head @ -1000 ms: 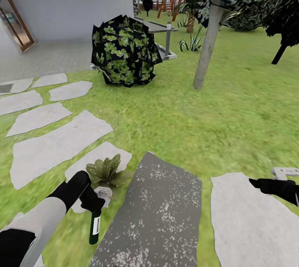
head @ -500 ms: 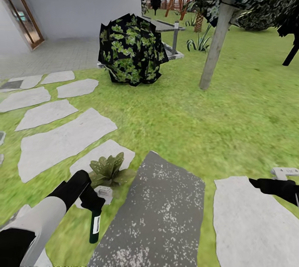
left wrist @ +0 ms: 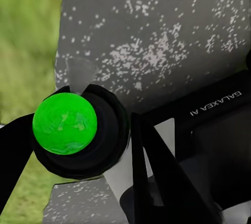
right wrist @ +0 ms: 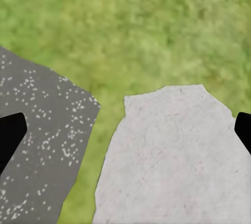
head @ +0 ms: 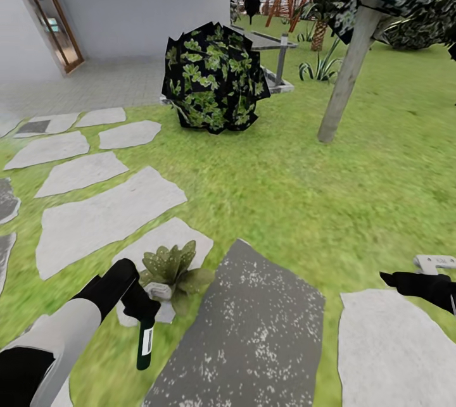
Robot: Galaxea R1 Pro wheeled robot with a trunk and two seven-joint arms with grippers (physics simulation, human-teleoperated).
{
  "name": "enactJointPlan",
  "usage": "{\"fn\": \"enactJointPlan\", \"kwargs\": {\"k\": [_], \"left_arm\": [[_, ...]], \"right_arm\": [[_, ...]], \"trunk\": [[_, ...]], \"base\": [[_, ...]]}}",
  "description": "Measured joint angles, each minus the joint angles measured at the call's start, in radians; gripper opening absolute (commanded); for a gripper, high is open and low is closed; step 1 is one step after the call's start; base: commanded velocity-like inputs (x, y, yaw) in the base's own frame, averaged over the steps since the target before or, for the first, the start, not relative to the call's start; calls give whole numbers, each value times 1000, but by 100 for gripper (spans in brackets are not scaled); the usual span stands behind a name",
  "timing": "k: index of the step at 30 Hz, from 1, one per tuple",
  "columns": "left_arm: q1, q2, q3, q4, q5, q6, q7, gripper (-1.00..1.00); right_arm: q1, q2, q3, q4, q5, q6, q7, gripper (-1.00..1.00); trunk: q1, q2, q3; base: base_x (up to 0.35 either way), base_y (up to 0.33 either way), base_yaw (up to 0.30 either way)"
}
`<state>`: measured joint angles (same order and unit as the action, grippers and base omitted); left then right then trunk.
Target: Pick up the pesticide atomizer in the garden and spray insectifuge to fully cover both potted plants in the garden.
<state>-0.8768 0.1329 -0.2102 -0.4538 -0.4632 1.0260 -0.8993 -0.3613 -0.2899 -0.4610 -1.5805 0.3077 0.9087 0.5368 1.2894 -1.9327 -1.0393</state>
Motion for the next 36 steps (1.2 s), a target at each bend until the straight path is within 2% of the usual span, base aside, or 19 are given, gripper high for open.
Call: {"fn": "enactJointPlan", "kwargs": {"k": [12,24,36], "left_arm": [[3,0,-2,0,0,-1,0,-100],[4,2,1,0,0,0,0,-100],[4,0,-1,0,0,0,0,-100]], "right_arm": [[0,0,-1,0,0,0,-1,100],[0,0,0,0,1,0,-1,100],[0,0,0,0,1,0,-1,100]], "trunk": [[0,0,0],[0,0,-3],[0,0,-6]], "base": [[10,-179,1],[4,-16,78],[131,0,64]]}}
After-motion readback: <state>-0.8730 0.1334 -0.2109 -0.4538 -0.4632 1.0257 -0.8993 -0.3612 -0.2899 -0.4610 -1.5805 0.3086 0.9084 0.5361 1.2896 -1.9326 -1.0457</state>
